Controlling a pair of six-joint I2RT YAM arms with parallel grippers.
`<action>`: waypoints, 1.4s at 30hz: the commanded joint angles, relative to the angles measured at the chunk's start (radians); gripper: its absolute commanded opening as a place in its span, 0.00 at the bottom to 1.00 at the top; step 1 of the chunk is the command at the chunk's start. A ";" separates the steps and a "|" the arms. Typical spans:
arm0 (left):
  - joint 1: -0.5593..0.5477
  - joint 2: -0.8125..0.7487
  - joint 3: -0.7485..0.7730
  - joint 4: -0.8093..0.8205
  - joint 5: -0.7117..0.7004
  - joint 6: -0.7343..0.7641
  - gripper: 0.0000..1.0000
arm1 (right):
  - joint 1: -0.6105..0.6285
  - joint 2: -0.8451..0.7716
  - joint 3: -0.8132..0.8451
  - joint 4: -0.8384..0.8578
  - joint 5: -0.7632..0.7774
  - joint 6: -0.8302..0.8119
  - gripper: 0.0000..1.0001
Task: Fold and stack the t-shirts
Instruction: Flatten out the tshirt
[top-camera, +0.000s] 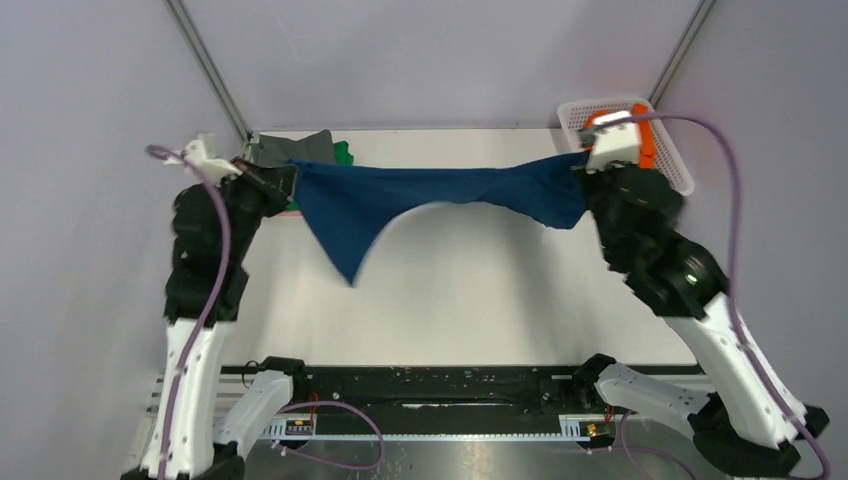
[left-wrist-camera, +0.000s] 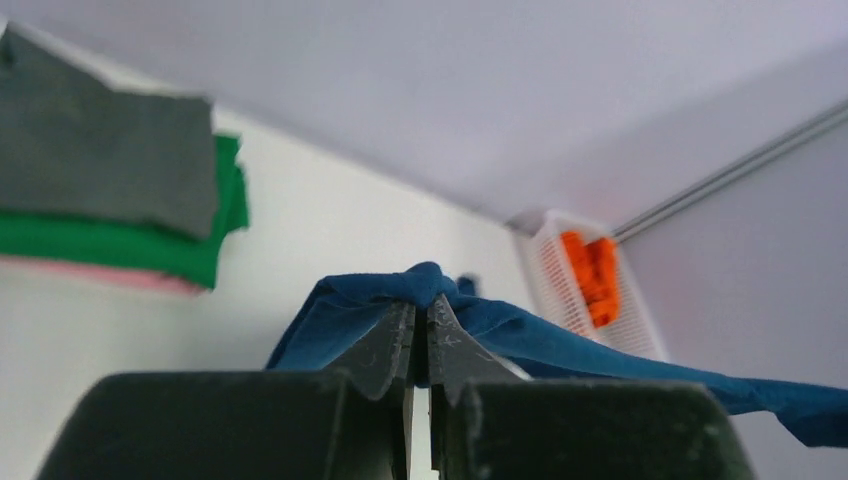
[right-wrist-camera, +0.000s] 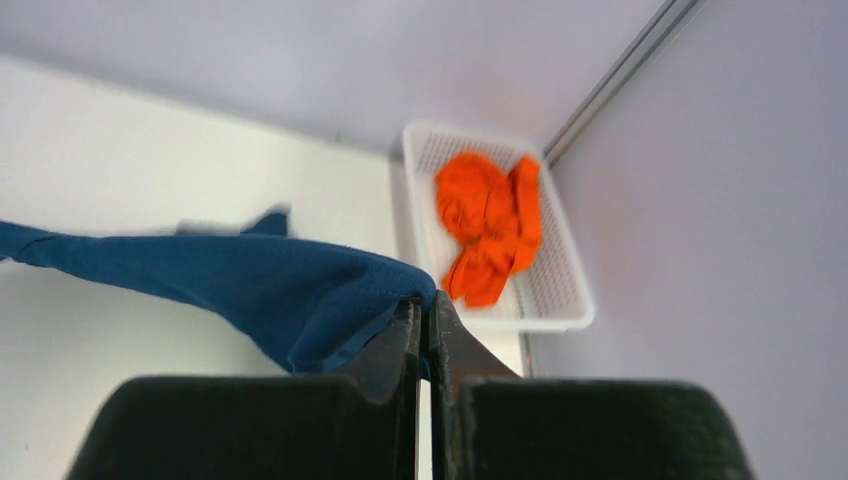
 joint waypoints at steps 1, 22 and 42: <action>-0.001 -0.128 0.113 -0.010 0.078 0.012 0.00 | 0.001 -0.116 0.197 0.000 -0.143 -0.153 0.00; -0.001 -0.159 0.373 -0.058 0.206 0.005 0.00 | 0.001 -0.051 0.630 -0.155 -0.329 -0.362 0.00; 0.040 1.182 0.554 0.110 -0.228 -0.040 0.50 | -0.261 1.113 0.500 0.292 -0.390 -0.164 0.30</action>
